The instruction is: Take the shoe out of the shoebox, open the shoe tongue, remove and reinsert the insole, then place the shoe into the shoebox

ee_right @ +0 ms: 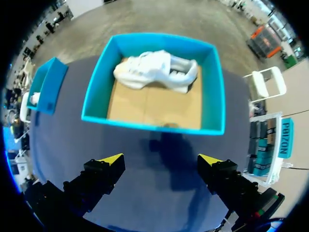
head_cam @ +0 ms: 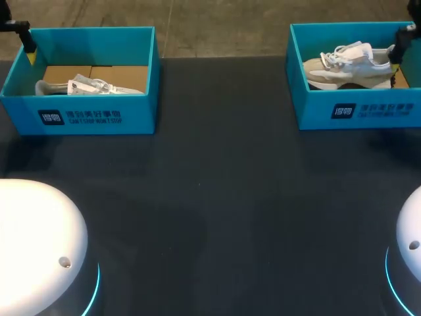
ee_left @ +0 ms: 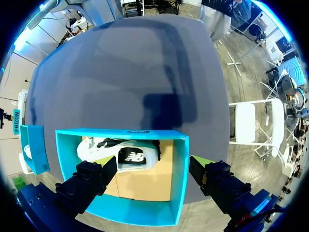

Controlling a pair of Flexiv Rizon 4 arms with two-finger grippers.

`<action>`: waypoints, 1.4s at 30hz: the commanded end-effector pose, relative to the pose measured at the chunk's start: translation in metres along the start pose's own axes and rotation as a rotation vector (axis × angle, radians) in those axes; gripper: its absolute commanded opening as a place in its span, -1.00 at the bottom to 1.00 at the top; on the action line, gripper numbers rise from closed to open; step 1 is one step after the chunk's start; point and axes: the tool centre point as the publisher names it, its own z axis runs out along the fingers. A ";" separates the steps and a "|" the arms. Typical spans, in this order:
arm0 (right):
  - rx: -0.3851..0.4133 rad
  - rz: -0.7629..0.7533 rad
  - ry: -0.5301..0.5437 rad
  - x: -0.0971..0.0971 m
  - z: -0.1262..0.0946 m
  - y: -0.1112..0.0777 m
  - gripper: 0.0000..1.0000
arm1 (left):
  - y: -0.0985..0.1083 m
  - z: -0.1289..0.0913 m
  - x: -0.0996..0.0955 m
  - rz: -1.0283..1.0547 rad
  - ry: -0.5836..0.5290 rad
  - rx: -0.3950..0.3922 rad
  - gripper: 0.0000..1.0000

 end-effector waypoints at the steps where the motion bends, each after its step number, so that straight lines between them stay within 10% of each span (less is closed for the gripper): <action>1: 0.007 0.012 -0.103 0.004 0.003 0.024 1.00 | -0.001 0.000 0.000 0.000 0.002 -0.003 1.00; 13: 0.065 0.134 -0.142 -0.018 0.028 0.080 1.00 | -0.001 0.000 0.000 0.000 0.002 -0.003 1.00; 29: 0.065 0.134 -0.142 -0.018 0.028 0.080 1.00 | -0.001 0.000 0.000 0.000 0.002 -0.003 1.00; 42: 0.005 0.135 -0.165 -0.029 0.060 0.140 1.00 | -0.001 0.000 0.000 0.000 0.002 -0.003 1.00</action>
